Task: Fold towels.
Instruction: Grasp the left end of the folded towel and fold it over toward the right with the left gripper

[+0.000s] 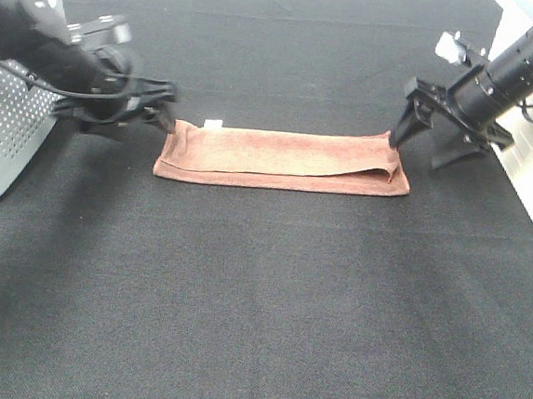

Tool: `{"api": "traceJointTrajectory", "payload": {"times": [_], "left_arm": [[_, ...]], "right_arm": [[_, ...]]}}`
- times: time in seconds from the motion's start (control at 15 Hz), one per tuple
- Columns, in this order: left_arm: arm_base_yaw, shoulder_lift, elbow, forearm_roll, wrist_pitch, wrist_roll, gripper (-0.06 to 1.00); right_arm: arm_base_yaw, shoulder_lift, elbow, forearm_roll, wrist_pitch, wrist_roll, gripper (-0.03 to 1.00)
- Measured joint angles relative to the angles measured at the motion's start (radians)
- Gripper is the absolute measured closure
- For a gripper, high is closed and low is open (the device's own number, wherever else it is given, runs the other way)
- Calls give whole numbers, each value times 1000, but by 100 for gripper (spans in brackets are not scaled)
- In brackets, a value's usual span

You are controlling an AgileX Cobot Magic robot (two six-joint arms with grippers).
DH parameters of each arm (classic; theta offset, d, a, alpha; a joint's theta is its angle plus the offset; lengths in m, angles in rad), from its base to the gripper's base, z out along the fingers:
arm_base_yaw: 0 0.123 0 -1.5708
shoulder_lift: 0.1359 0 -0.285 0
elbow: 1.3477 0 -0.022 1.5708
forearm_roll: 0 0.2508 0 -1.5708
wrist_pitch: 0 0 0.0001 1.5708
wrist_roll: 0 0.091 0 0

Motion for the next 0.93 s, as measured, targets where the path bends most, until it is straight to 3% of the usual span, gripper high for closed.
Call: {"api": "traceJointTrajectory", "payload": {"times": [0.53, 0.73, 0.93], "left_arm": [[-1, 130, -134, -135, 104, 34, 25], [-6, 168, -181, -165, 128, 40, 42], [-19, 186, -210, -169, 145, 40, 48]], "right_arm": [[0, 0, 0, -8, -4, 2, 25], [0, 0, 0, -8, -15, 2, 25], [0, 0, 0, -8, -15, 2, 25]]}}
